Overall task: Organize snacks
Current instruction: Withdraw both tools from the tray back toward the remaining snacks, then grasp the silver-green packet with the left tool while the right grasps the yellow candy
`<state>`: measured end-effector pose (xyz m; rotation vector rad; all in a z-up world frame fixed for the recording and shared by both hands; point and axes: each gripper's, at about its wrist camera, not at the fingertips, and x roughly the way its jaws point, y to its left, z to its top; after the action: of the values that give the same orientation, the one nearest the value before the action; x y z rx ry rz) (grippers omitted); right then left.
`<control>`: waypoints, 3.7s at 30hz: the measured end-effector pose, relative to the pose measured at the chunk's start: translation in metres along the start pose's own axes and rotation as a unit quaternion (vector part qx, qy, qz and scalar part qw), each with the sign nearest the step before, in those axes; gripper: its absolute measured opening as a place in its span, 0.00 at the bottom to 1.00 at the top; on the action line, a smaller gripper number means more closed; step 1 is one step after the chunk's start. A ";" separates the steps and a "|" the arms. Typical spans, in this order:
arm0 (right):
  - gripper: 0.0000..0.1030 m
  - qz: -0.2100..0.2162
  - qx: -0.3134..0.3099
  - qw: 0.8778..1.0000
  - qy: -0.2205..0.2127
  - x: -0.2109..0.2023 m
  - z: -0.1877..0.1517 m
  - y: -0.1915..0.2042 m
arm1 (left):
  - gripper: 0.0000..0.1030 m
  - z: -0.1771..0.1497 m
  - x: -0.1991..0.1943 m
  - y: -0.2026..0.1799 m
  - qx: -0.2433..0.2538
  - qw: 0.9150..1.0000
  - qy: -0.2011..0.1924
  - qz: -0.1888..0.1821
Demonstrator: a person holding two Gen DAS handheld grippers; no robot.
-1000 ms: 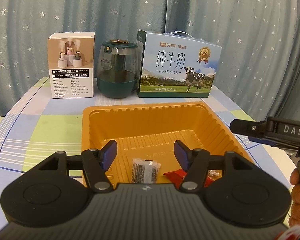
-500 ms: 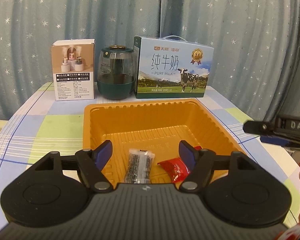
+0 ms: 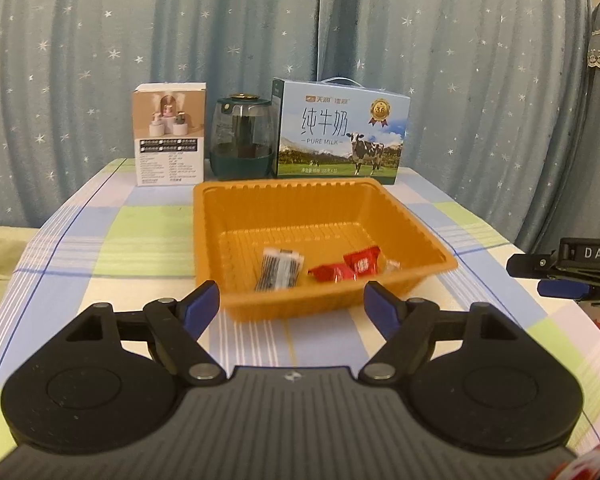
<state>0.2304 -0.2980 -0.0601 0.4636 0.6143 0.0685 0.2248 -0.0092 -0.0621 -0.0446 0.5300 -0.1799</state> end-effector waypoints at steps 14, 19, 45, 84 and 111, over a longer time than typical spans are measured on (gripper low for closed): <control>0.66 -0.012 -0.015 0.999 0.036 -0.045 -0.059 -0.009 | 0.75 -0.062 -0.055 0.005 0.011 0.999 0.040 0.001; 0.66 0.002 -0.037 0.997 0.061 -0.051 -0.082 -0.006 | 0.74 -0.081 -0.068 0.004 0.006 0.999 0.053 -0.003; 0.56 0.041 -0.168 0.978 0.116 0.020 -0.106 0.036 | 0.74 -0.090 -0.052 0.004 -0.012 0.997 0.070 -0.017; 0.27 0.015 -0.260 0.961 0.095 0.006 -0.126 0.054 | 0.61 -0.092 -0.033 -0.010 -0.014 0.996 0.088 -0.015; 0.27 0.020 -0.246 0.965 0.087 0.004 -0.120 0.057 | 0.22 -0.092 -0.029 -0.004 -0.022 0.992 0.122 0.001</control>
<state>0.1692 -0.1985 -0.1234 -0.0127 0.7341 0.2953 0.1529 -0.0077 -0.1264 -0.0662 0.7791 -0.1721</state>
